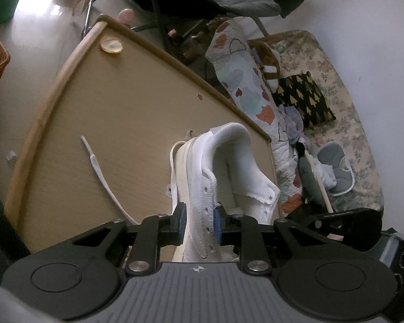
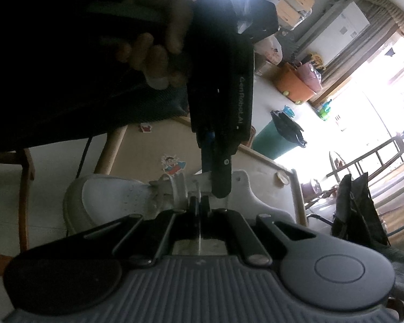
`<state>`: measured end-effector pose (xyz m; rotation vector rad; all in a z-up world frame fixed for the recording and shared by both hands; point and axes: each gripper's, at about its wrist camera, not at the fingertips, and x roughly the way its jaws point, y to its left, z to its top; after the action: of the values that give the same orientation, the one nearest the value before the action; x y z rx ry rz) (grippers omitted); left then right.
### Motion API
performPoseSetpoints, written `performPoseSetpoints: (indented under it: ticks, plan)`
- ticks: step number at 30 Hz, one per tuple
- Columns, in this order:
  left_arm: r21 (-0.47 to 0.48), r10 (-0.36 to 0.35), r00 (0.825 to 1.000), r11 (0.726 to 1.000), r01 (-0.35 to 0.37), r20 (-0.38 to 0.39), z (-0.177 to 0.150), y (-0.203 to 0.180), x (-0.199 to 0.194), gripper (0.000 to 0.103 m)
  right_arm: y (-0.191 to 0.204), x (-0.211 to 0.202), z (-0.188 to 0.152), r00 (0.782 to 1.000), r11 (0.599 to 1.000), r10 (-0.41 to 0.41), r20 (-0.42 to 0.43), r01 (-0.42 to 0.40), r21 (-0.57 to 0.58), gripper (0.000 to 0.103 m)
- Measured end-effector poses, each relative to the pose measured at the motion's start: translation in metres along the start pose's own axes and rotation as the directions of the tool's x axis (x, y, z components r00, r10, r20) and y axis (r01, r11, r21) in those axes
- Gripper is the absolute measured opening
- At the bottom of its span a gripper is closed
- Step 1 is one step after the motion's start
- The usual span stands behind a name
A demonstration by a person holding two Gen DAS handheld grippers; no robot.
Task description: Lace up shoes with both hands
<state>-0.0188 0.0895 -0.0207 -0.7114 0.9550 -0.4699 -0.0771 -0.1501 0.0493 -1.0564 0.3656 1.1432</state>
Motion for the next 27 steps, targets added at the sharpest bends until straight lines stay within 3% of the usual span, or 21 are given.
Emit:
performPoseSetpoints:
  ticks: [24,27]
  plan:
    - [-0.006,-0.025,1.000,1.000,0.025,0.000,-0.002,-0.003,0.004,0.026,-0.005,0.011,0.010,1.000,0.999,0.030,0.000,-0.030,0.022,0.001]
    - [0.001,-0.036,0.999,0.999,0.036,0.006,-0.005,-0.006,0.005,0.036,-0.009,0.008,0.007,1.000,0.997,0.026,-0.009,-0.025,0.076,0.005]
